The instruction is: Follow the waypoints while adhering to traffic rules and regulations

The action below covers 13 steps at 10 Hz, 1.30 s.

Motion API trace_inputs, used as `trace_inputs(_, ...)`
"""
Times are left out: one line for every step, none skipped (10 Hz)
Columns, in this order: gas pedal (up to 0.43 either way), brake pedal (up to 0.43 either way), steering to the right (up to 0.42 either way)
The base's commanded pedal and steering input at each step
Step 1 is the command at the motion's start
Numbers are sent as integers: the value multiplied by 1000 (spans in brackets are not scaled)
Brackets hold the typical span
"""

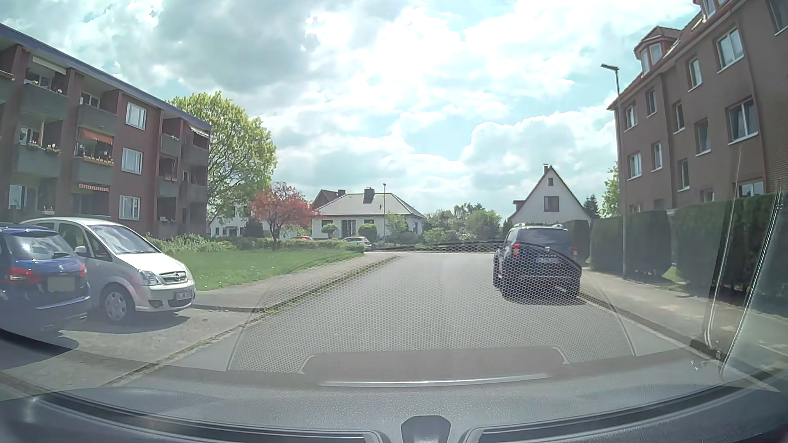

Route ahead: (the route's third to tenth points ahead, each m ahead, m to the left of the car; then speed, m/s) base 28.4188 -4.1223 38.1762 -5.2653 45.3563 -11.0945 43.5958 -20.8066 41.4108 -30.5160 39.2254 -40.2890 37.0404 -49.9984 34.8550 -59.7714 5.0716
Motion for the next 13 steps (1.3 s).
trace_inputs(98,0,28)
trace_inputs(98,0,30)
trace_inputs(98,0,31)
trace_inputs(98,0,32)
trace_inputs(87,0,32)
trace_inputs(79,0,33)
trace_inputs(79,0,33)
trace_inputs(67,0,33)
trace_inputs(67,0,33)
trace_inputs(67,0,33)
trace_inputs(67,0,33)
trace_inputs(67,0,33)
trace_inputs(67,0,33)
